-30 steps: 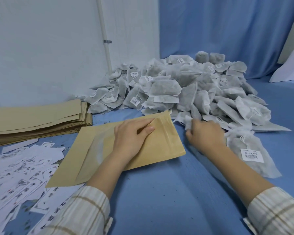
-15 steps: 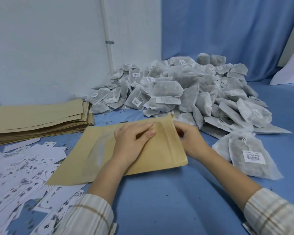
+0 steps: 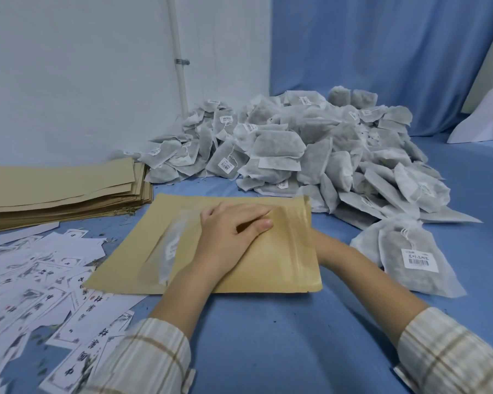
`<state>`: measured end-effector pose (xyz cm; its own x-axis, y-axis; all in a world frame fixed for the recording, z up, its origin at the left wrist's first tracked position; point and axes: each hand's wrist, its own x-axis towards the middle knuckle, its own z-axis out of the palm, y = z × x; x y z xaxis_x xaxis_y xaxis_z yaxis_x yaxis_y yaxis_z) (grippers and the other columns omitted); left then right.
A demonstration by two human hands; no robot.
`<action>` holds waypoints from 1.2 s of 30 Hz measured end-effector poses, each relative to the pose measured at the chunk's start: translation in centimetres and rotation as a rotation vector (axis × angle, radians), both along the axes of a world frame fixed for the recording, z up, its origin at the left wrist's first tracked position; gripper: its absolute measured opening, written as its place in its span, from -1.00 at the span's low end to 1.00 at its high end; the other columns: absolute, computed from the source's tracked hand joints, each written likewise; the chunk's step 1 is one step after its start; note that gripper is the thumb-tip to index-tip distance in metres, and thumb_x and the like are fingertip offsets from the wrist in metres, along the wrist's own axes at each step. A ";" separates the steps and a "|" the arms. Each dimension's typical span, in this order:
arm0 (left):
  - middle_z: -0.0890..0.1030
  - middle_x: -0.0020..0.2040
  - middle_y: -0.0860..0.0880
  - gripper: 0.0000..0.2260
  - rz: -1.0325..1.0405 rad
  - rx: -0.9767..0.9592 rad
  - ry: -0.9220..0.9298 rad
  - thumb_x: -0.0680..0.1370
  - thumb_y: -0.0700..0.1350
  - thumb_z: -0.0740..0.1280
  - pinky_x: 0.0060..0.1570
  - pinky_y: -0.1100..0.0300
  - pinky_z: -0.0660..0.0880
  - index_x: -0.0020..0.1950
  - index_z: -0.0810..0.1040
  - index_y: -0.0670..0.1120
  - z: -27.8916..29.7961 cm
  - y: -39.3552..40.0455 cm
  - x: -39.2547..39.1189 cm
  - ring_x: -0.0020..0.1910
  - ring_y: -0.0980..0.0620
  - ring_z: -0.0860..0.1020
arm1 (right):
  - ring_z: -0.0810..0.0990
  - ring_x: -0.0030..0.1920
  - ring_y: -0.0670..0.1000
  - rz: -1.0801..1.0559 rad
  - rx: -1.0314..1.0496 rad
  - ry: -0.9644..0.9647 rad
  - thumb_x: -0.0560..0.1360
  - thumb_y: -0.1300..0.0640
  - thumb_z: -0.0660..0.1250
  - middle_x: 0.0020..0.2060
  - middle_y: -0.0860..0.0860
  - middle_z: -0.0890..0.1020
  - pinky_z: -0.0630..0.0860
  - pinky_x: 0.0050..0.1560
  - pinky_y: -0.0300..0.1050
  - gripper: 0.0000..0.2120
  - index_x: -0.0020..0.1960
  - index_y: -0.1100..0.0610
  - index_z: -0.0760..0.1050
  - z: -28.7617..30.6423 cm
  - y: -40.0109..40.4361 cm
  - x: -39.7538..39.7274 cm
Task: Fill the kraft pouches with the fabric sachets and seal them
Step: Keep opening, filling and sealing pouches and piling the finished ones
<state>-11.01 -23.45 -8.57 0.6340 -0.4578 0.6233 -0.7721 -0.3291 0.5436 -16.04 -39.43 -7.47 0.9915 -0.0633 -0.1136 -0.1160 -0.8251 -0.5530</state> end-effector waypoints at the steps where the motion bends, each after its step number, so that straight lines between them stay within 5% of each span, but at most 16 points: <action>1: 0.51 -0.05 0.49 -0.83 -0.006 0.030 -0.010 0.52 0.09 0.34 0.30 0.17 0.08 0.02 0.52 0.38 -0.1 -0.2 -0.2 0.12 0.23 0.45 | 0.26 -0.34 -0.21 0.016 -0.017 0.082 0.60 0.30 0.11 -0.32 -0.08 0.32 0.32 -0.41 -0.58 -0.80 -0.16 0.08 0.28 -0.1 0.0 0.1; 3: 0.53 0.03 0.45 -0.83 0.015 0.106 -0.026 0.54 0.13 0.28 0.23 0.33 -0.02 0.09 0.54 0.35 -0.4 -0.7 -0.4 0.15 0.26 0.40 | 0.38 -0.28 -0.10 -0.046 0.026 0.164 0.61 0.27 0.08 -0.19 0.07 0.44 0.33 -0.48 -0.56 -0.85 -0.01 0.15 0.41 -0.6 -0.2 -0.1; 6: 0.54 0.11 0.40 -0.79 0.070 0.167 -0.040 0.55 0.13 0.23 0.17 0.27 0.00 0.15 0.54 0.32 -0.5 -1.2 -0.4 0.19 0.25 0.39 | 0.49 0.12 0.08 -0.143 0.025 -0.005 0.61 0.28 0.09 0.27 0.25 0.44 0.41 -0.25 -0.42 -0.69 0.32 0.34 0.34 -0.5 -0.2 -0.4; 9: 0.54 0.12 0.39 -0.79 0.098 0.178 -0.042 0.56 0.12 0.23 0.19 0.20 0.03 0.16 0.54 0.32 -0.4 -1.3 -0.6 0.20 0.24 0.40 | 0.51 -0.09 0.00 -0.100 -0.103 -0.315 0.52 0.28 0.21 0.04 0.20 0.59 0.40 -0.22 -0.24 -0.82 0.06 0.24 0.54 0.2 -1.6 -1.7; 11: 0.54 0.12 0.39 -0.79 0.088 0.164 -0.032 0.56 0.10 0.25 0.19 0.20 0.03 0.16 0.54 0.31 -0.5 -1.3 -0.6 0.20 0.23 0.40 | 0.49 0.03 0.06 -0.157 -0.401 -0.404 0.49 0.19 0.22 -0.01 0.08 0.60 0.44 -0.03 -0.10 -0.77 0.09 0.10 0.56 0.7 -3.8 -3.0; 15: 0.54 0.12 0.38 -0.79 0.028 0.149 -0.010 0.54 0.10 0.27 0.17 0.28 0.01 0.15 0.55 0.31 -0.5 -1.9 -1.0 0.20 0.23 0.40 | 0.34 0.24 0.18 -0.519 -0.710 -0.144 0.47 0.05 0.20 0.26 0.09 0.39 0.32 0.18 0.02 -0.59 0.32 -0.01 0.36 1.5 -8.0 -6.5; 19: 0.54 0.10 0.38 -0.79 -0.017 0.128 0.002 0.54 0.08 0.28 0.19 0.37 -0.02 0.14 0.55 0.31 -0.2 -3.2 -2.1 0.19 0.23 0.40 | 0.37 0.22 0.22 -0.739 -0.403 0.093 0.45 0.01 0.20 0.26 0.17 0.32 0.35 -0.01 0.00 -0.55 0.32 0.06 0.26 0.8 -9.3 -7.6; 24: 0.55 0.13 0.36 -0.79 0.008 0.155 0.000 0.54 0.10 0.27 0.13 0.32 0.00 0.16 0.55 0.29 -0.3 -4.4 -2.9 0.20 0.24 0.38 | 0.49 0.06 0.16 -0.732 -0.292 -0.164 0.29 -0.08 0.42 0.08 0.10 0.46 0.38 -0.16 -0.12 -0.41 0.24 0.04 0.33 -0.2 -9.5 -6.8; 29: 0.51 0.03 0.46 -0.82 0.067 0.094 0.001 0.54 0.06 0.30 0.31 0.06 0.12 0.10 0.59 0.27 -0.1 -4.0 -2.6 0.19 0.16 0.46 | 0.49 -0.36 -0.05 -0.762 -0.043 -0.134 0.22 -0.13 0.48 -0.40 -0.01 0.53 0.26 -0.44 -0.19 -0.65 -0.32 0.11 0.44 -0.6 -10.3 -6.9; 34: 0.39 -0.15 0.61 -0.74 0.091 0.013 0.029 0.52 -0.01 0.36 0.28 -0.14 0.26 0.00 0.49 0.40 0.7 -2.8 -2.1 0.07 0.20 0.46 | 0.57 -0.26 -0.05 -0.764 0.282 -0.367 0.25 0.04 0.51 -0.27 -0.02 0.63 0.46 -0.30 -0.16 -0.76 -0.18 0.01 0.50 -0.1 -11.2 -7.5; 36: 0.41 -0.18 0.62 -0.75 0.094 -0.002 0.039 0.52 -0.01 0.36 0.28 -0.15 0.27 0.01 0.51 0.39 1.0 -2.3 -1.7 0.07 0.25 0.45 | 0.62 -0.22 0.03 -0.743 0.562 -0.492 0.27 0.15 0.51 -0.19 0.07 0.66 0.55 -0.21 -0.08 -0.77 -0.15 0.05 0.51 0.5 -11.1 -7.5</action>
